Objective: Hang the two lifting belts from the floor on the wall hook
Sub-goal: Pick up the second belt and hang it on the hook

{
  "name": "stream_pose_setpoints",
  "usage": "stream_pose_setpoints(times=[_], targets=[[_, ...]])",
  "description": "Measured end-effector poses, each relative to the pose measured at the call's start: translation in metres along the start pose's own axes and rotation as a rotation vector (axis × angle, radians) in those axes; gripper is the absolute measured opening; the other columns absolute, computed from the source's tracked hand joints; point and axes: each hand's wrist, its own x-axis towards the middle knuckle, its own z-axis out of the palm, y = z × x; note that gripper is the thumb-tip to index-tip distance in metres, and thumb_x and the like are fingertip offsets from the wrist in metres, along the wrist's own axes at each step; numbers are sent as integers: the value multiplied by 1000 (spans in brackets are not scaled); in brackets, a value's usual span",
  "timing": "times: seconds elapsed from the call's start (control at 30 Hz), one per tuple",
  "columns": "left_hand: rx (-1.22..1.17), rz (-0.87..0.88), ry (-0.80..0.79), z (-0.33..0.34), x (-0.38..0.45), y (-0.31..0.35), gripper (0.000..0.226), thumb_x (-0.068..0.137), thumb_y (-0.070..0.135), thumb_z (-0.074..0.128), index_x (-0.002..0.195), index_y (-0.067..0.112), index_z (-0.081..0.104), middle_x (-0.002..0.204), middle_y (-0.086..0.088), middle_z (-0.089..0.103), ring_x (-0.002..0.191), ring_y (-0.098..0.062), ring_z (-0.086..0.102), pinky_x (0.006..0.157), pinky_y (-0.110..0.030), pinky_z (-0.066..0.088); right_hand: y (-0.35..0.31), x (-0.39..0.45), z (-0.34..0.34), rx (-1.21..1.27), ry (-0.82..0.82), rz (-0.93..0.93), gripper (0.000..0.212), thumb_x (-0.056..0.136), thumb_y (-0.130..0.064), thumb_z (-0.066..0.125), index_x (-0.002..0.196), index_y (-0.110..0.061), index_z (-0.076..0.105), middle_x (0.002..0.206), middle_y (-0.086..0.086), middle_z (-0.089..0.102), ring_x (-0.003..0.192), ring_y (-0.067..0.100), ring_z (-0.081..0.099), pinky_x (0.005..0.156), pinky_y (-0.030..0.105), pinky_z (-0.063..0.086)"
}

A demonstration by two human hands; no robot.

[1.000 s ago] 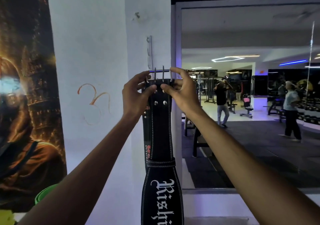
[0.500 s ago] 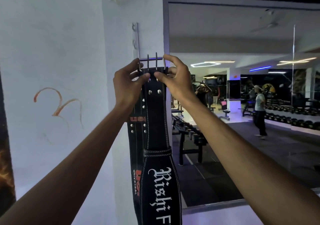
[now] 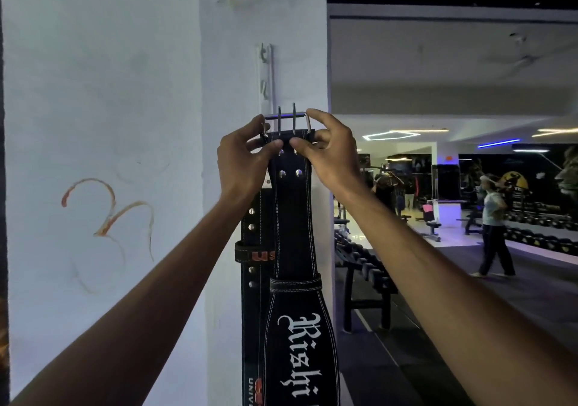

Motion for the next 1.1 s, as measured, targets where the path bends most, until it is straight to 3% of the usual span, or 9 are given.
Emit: stream_pose_setpoints(times=[0.07,0.17,0.33,0.4,0.5,0.6,0.8,1.0,1.1], targets=[[10,4,10,2,7,-5,57,85,6,76,139,8,59,129,-3,70,105,-12,72,85,-24,61,6,6,4,18,3,-10,59,79,-18,80,134,-19,57,85,14,73,82,28,71,81,31,58],[28,6,22,2,15,-9,55,85,7,76,137,8,60,130,-1,69,105,-12,72,83,-22,61,8,14,9,24,-8,-25,59,80,-16,79,134,-15,56,76,-3,68,74,15,70,74,15,54],[57,18,34,0,44,-15,53,83,6,77,134,6,63,130,-3,70,102,-15,74,76,-13,56,10,36,23,28,-8,-19,59,80,-21,80,134,-19,56,88,10,75,83,23,74,87,37,58],[57,22,30,-1,60,-16,51,83,7,77,132,5,64,129,-4,71,100,-15,75,80,-17,57,10,49,29,28,6,-19,60,79,-23,80,134,-20,55,91,10,75,86,22,73,90,39,57],[60,24,23,-1,76,-19,48,84,8,76,130,4,65,127,-4,72,81,0,74,88,-23,59,10,63,38,11,18,-19,60,80,-26,79,134,-19,55,95,11,74,90,21,72,92,40,56],[63,14,21,-3,83,-29,45,84,7,74,128,1,65,127,-8,72,71,5,71,79,-16,56,16,67,47,-8,15,2,61,79,-29,79,134,-20,55,98,11,74,92,21,72,93,40,56],[44,24,30,-3,102,-31,48,85,7,73,133,3,63,134,-7,68,84,-3,71,84,-17,56,18,82,56,26,43,0,61,78,-31,79,133,-20,56,96,12,73,91,21,72,92,39,56],[56,13,42,2,130,-32,46,87,8,74,131,1,62,133,-8,66,86,5,63,61,1,45,12,106,62,18,64,32,60,78,-31,79,132,-17,57,98,13,72,94,23,70,93,40,55],[57,-19,42,1,134,-45,48,85,13,77,130,2,64,131,-9,67,103,-9,65,62,2,44,16,106,66,24,48,86,58,78,-28,80,130,-14,58,105,14,71,99,24,69,96,40,54]])
